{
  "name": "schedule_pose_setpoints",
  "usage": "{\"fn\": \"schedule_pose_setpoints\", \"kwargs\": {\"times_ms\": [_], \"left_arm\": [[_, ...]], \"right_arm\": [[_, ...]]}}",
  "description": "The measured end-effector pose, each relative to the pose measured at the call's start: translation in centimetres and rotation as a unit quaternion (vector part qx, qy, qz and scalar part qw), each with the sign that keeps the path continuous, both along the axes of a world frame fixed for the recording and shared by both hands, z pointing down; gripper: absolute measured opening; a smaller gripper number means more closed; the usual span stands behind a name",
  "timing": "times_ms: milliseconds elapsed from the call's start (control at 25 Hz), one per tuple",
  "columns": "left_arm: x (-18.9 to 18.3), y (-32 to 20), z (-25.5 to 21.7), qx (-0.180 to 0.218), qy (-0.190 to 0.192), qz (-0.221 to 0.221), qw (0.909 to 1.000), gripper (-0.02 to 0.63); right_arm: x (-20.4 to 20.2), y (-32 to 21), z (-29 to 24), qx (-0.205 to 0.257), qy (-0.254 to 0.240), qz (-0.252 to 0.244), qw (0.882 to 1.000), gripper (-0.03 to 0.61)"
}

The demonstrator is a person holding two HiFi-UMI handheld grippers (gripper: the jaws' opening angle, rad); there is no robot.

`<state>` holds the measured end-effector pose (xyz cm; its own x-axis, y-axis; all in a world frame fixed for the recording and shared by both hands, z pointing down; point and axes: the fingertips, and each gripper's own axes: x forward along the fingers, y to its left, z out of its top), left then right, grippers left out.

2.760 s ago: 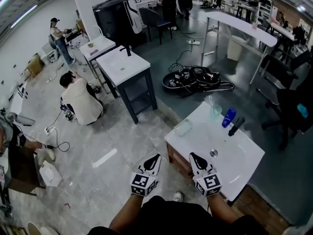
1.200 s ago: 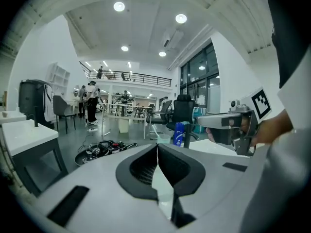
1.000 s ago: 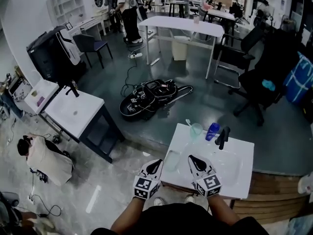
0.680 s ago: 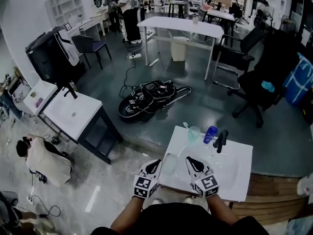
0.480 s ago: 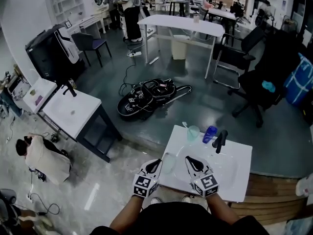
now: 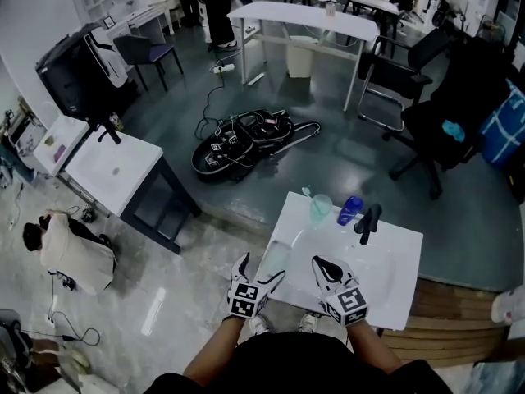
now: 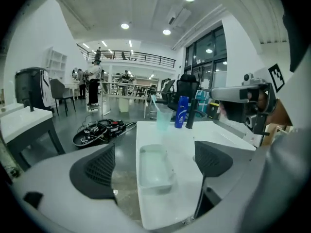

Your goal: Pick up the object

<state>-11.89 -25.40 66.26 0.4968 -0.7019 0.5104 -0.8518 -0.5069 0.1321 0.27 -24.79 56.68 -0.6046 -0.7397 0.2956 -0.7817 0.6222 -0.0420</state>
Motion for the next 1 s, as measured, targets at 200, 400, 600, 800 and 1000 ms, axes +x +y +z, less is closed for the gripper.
{"fn": "schedule_pose_setpoints", "kwargs": {"times_ms": [200,400,600,800,1000], "left_arm": [[0.4,0.2,4.3,-0.046,-0.031,-0.016,0.9983,0.537],[0.5,1.6,8.0,-0.099,-0.065,-0.023,0.9927,0.537],[0.7,1.8,10.1,-0.12,-0.08,-0.009,0.9895,0.535],[0.7,1.2,11.5,-0.141,-0.087,-0.002,0.9862,0.535],[1.2,0.4,12.1,-0.143,-0.078,0.009,0.9866,0.535]], "right_arm": [[1.9,-0.1,1.3,-0.016,0.002,0.009,1.0,0.018],[2.3,0.3,2.4,-0.035,0.004,0.002,0.999,0.018],[1.8,0.4,3.6,-0.049,0.001,-0.013,0.999,0.018],[1.8,0.2,4.1,-0.057,0.0,-0.018,0.998,0.018],[2.5,0.2,4.7,-0.063,0.0,-0.013,0.998,0.018]]}}
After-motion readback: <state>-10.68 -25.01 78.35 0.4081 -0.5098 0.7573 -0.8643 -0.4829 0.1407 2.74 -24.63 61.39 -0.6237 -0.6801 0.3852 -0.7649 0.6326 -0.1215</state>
